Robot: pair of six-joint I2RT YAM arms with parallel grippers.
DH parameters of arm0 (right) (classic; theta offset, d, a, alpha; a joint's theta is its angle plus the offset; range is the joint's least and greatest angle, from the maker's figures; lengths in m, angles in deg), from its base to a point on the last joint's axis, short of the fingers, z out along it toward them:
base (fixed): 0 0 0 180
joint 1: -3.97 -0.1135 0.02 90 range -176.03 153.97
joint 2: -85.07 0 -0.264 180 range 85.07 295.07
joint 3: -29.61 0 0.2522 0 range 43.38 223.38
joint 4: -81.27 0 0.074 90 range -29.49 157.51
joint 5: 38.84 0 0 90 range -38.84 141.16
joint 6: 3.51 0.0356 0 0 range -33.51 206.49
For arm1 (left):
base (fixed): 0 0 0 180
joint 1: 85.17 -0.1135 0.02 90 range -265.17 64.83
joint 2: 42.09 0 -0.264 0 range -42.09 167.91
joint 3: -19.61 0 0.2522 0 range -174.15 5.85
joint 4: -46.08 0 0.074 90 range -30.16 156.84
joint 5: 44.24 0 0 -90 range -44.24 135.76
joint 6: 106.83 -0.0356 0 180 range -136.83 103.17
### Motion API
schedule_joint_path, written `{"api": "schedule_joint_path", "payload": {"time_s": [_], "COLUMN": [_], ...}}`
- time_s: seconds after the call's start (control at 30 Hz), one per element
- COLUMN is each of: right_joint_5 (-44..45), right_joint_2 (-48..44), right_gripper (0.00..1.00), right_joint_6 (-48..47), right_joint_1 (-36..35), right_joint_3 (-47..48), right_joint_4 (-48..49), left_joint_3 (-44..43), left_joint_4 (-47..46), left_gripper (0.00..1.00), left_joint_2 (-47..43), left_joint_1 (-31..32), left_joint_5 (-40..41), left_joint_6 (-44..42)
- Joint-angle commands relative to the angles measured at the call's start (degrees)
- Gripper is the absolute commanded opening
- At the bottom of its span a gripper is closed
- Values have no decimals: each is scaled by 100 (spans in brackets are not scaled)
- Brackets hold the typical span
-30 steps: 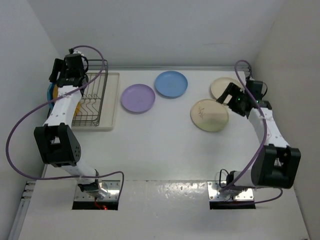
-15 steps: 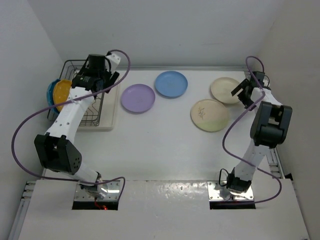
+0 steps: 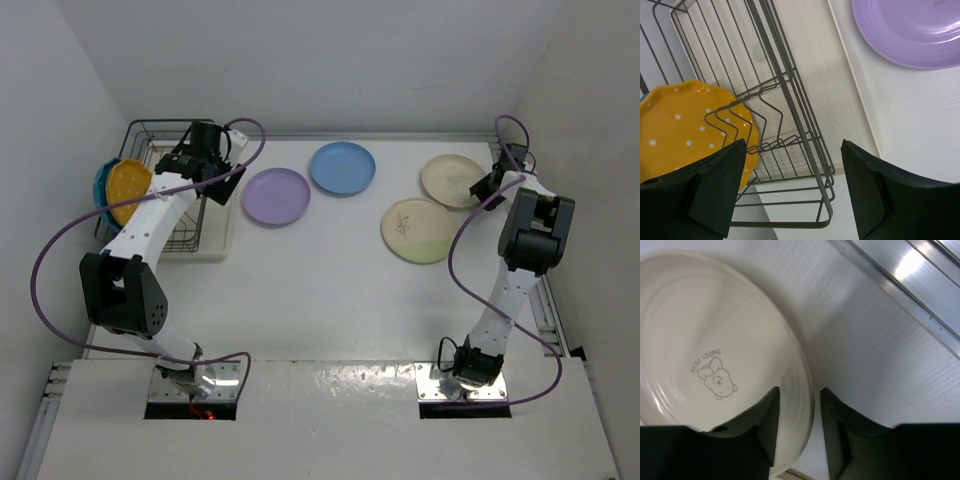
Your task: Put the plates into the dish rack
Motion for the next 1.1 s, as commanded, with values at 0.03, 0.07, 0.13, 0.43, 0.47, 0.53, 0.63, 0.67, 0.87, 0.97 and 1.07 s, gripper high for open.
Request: {"api": "schedule_joint_path", "payload": {"time_s": [0.03, 0.07, 0.13, 0.43, 0.47, 0.53, 0.63, 0.67, 0.87, 0.97, 1.07], "right_joint_5": [8, -35, -106, -308, -404, -799, -1230, -1440, -1952, -1777, -1531], "right_joint_2": [164, 147, 112, -1327, -1469, -2040, -2823, -2981, -4316, -4652, -4836], "right_gripper": [13, 6, 0, 0, 0, 0, 0, 0, 0, 0, 0], "right_joint_6": [207, 198, 84, -144, -127, -249, -618, -697, -1936, -2008, -2043], "right_joint_1": [40, 57, 48, 48, 31, -48, -433, -522, -2085, -2921, -3832], "right_joint_3": [112, 111, 129, -257, -353, -486, -863, -1204, -2436, -2876, -3210], "right_joint_4": [124, 159, 203, 957, 1029, 1398, 1644, 1645, 1232, 1012, 933], "left_joint_3": [-72, -72, -72, -19, -19, 33, 104, 165, 95, -55, -55], "left_joint_4": [23, 23, 23, 75, 75, 137, 190, 251, 532, 699, 823], "left_gripper": [82, 82, 82, 82, 82, 82, 82, 83, 90, 98, 100], "left_joint_2": [1, 1, -60, -420, -421, -605, -763, -764, -1054, -1054, -1054], "left_joint_1": [15, 15, 15, 15, 15, 15, -38, -38, -91, -91, -91], "left_joint_5": [-125, -125, -177, -441, -503, -748, -1170, -1310, -3190, -4324, -5256], "left_joint_6": [114, 114, 166, 167, 167, 167, 167, 167, 167, 114, -36]}}
